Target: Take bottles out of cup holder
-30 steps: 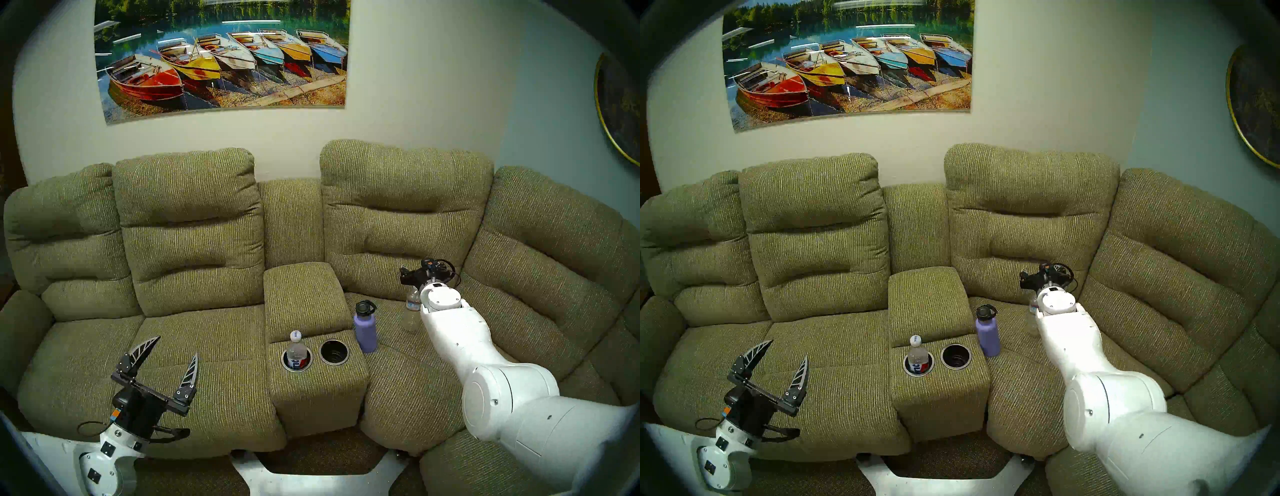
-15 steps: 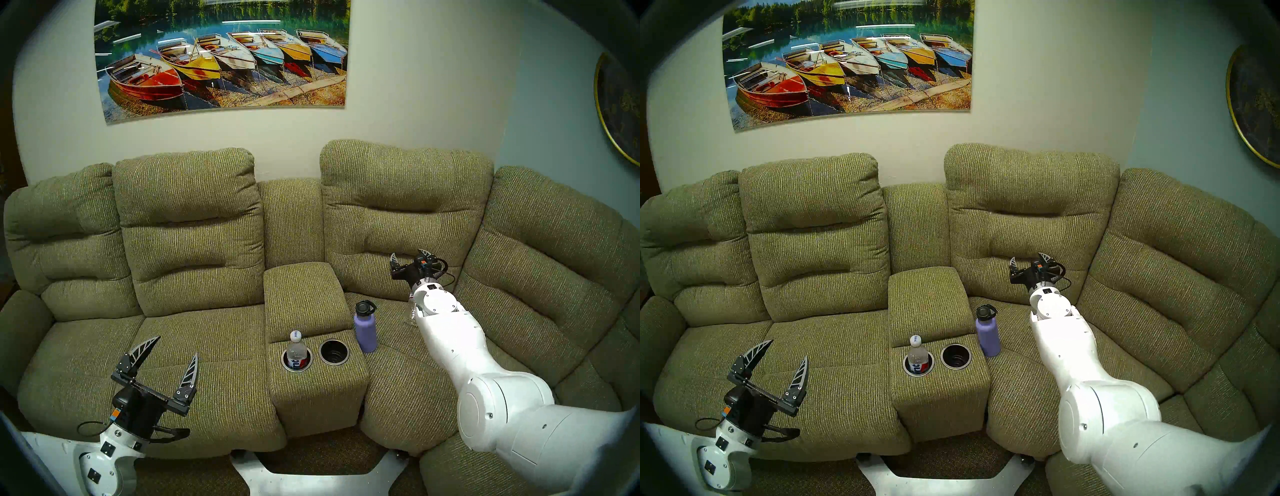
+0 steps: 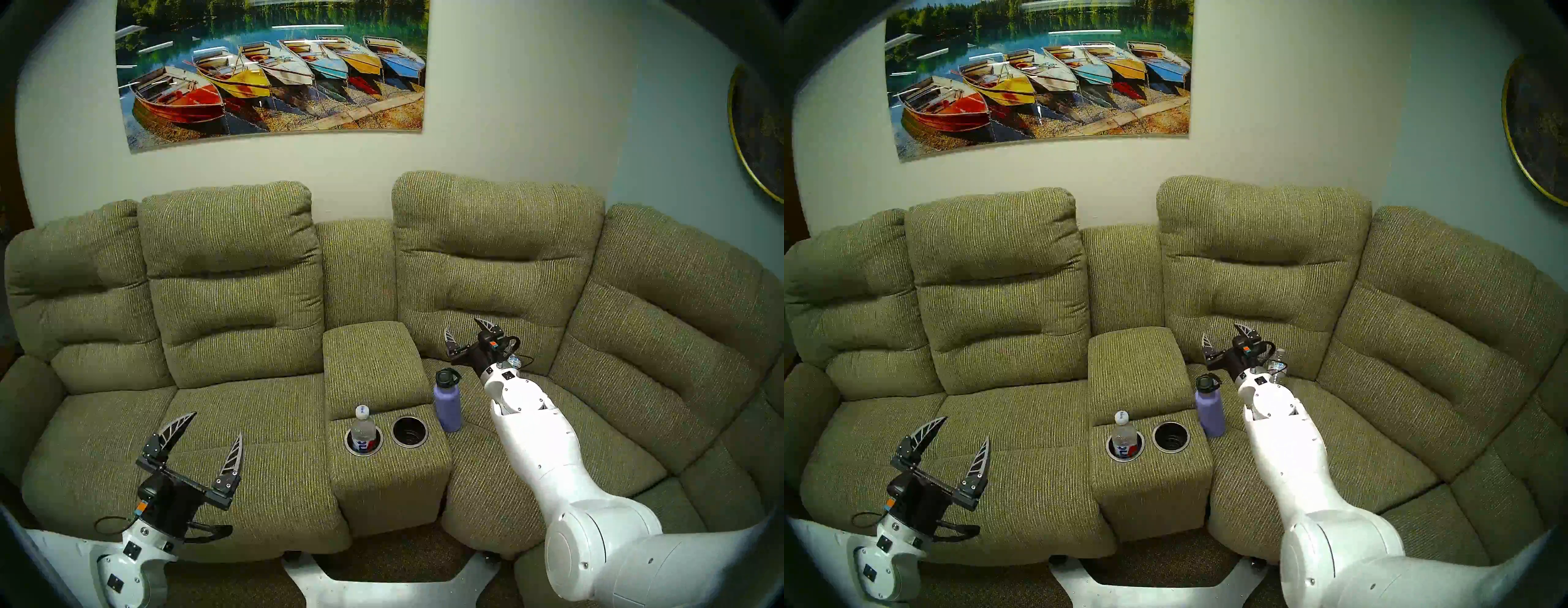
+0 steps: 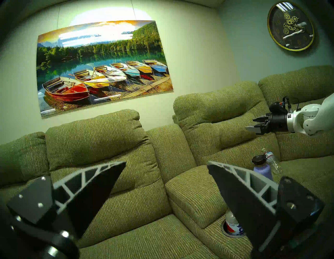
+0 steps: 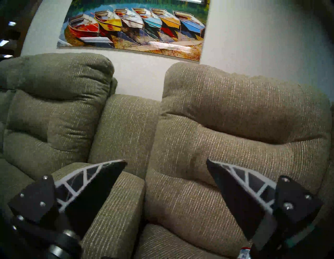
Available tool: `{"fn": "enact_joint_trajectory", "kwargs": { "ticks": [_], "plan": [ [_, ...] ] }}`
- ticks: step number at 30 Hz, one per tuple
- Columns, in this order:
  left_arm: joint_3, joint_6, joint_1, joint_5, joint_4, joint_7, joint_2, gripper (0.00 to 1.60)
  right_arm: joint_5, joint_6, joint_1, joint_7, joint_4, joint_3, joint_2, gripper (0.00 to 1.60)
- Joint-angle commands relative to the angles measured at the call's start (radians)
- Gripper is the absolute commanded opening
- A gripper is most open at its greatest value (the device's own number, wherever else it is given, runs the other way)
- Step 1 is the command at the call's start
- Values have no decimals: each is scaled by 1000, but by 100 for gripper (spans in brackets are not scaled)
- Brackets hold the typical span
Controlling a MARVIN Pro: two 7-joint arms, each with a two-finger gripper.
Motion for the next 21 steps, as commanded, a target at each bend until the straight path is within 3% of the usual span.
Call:
{"fn": "enact_joint_trajectory", "kwargs": {
  "ticks": [1, 21],
  "plan": [
    [-3, -1, -2, -1, -2, 2, 0, 160, 27, -32, -77, 21, -103, 17, 9, 160],
    [-3, -1, -2, -1, -3, 2, 0, 160, 89, -32, -245, 110, -356, 58, -2, 160]
  ]
}}
